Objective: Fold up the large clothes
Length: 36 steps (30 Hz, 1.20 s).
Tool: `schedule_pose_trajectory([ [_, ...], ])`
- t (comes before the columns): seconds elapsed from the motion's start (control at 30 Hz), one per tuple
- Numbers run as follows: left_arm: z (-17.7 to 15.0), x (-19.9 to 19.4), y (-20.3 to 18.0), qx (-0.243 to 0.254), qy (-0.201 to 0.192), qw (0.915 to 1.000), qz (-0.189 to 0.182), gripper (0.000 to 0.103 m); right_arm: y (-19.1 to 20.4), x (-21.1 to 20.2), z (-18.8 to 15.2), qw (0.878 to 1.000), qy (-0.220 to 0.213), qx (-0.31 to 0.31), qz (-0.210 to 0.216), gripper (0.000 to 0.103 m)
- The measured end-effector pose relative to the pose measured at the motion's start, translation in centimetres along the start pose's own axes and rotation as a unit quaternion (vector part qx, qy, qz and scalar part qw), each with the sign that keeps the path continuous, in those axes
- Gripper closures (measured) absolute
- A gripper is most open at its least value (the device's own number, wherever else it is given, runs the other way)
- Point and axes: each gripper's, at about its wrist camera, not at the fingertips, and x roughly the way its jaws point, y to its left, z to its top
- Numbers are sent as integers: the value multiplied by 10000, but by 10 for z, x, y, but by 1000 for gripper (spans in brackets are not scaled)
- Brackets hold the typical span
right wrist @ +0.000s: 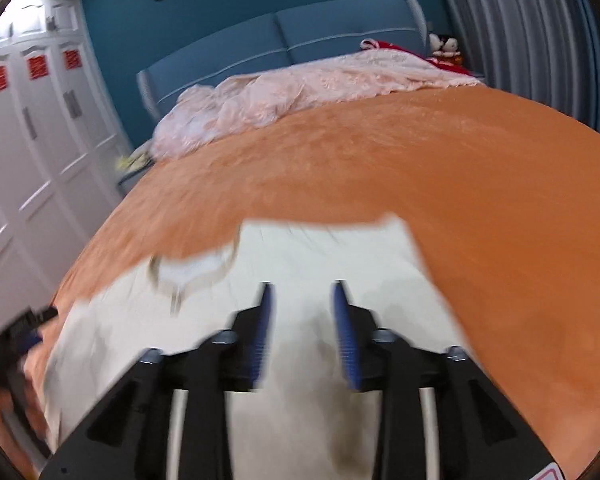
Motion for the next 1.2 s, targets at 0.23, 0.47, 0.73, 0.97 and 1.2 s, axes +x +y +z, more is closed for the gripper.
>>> schedule_pose_trajectory([
  [0.23, -97, -96, 97, 333, 1395, 9894, -222, 13, -80, -148, -100, 9929, 1167, 192, 100, 36],
  [0.47, -178, -138, 147, -671, 1891, 9776, -630, 13, -104, -181, -193, 9745, 1878, 1092, 558, 34],
  [0.73, -189, -143, 112, -711, 1793, 9771, -900, 34, -85, -161, -201, 9684, 1585, 1663, 967, 52],
  [0.97, -183, -169, 111, -800, 1728, 9761, -1049, 90, -67, -179, -180, 9794, 1307, 1333, 770, 94],
  [1.2, -181, -249, 113, -310, 1427, 9811, -1269, 95, -52, -247, -176, 9862, 1249, 552, 939, 96],
])
